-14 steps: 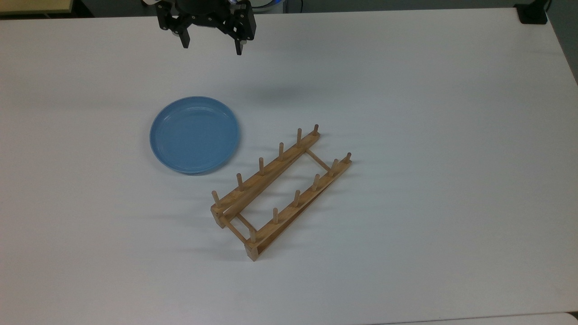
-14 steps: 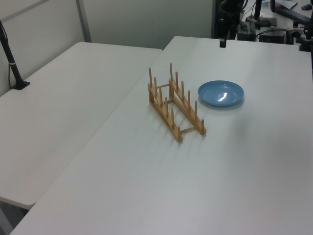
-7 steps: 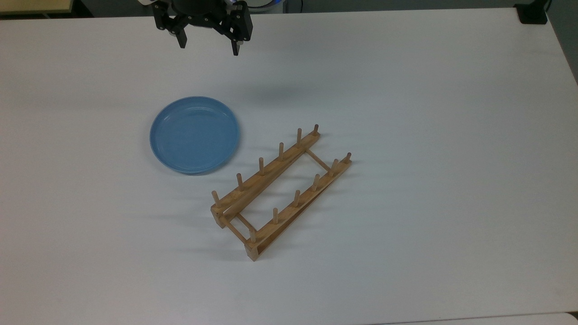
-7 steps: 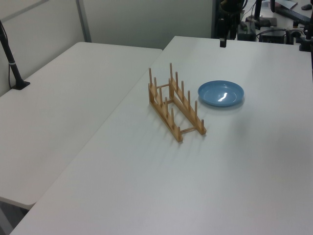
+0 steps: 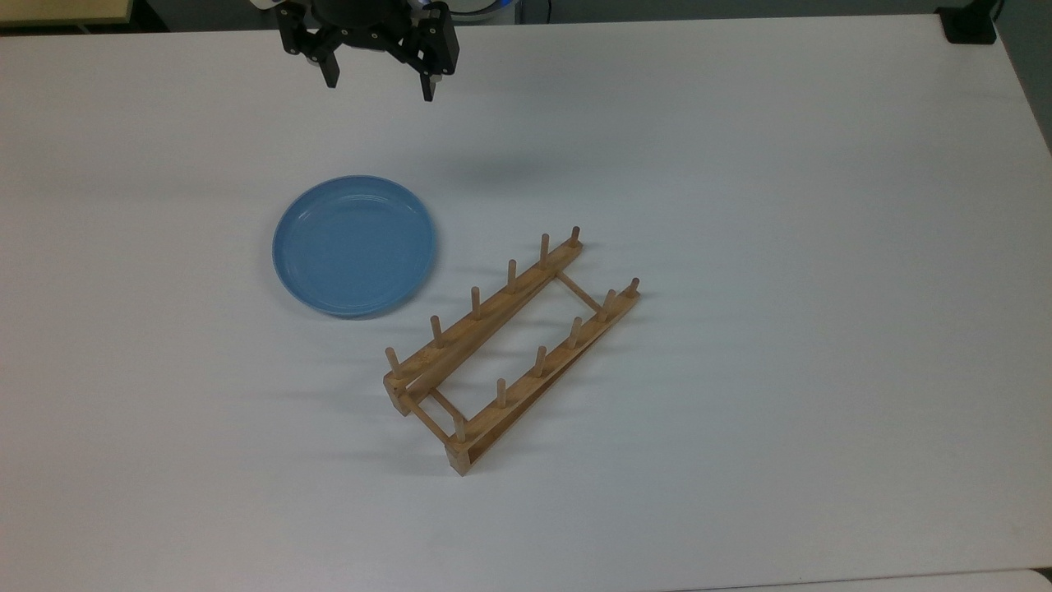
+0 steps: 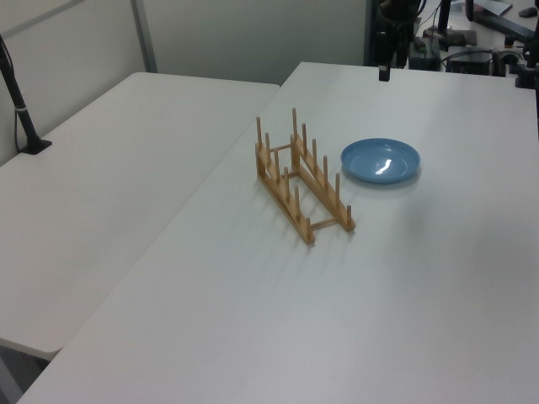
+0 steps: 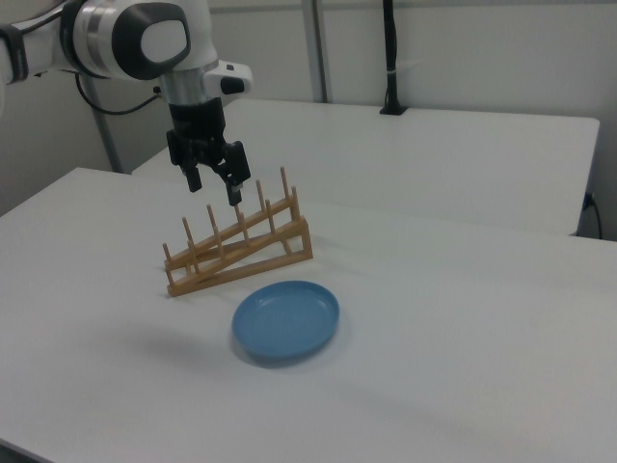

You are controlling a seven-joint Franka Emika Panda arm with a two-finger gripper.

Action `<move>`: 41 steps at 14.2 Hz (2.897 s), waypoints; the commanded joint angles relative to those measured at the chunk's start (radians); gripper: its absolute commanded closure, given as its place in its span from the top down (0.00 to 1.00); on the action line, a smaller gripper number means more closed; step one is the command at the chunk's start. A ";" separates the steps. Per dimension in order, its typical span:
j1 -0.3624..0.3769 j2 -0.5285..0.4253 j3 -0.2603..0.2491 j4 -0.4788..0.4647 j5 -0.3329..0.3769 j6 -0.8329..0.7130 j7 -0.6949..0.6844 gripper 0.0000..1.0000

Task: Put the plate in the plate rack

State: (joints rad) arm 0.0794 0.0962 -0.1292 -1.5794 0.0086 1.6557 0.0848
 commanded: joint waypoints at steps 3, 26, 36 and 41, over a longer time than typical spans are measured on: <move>0.003 0.008 0.002 -0.001 -0.026 -0.005 -0.030 1.00; -0.207 0.378 -0.130 -0.014 0.217 0.314 -0.514 0.87; -0.176 0.435 -0.124 -0.024 0.228 0.403 -0.505 0.47; -0.176 0.439 -0.122 -0.024 0.228 0.404 -0.510 0.37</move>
State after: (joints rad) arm -0.1068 0.5396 -0.2457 -1.5883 0.2134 2.0332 -0.4094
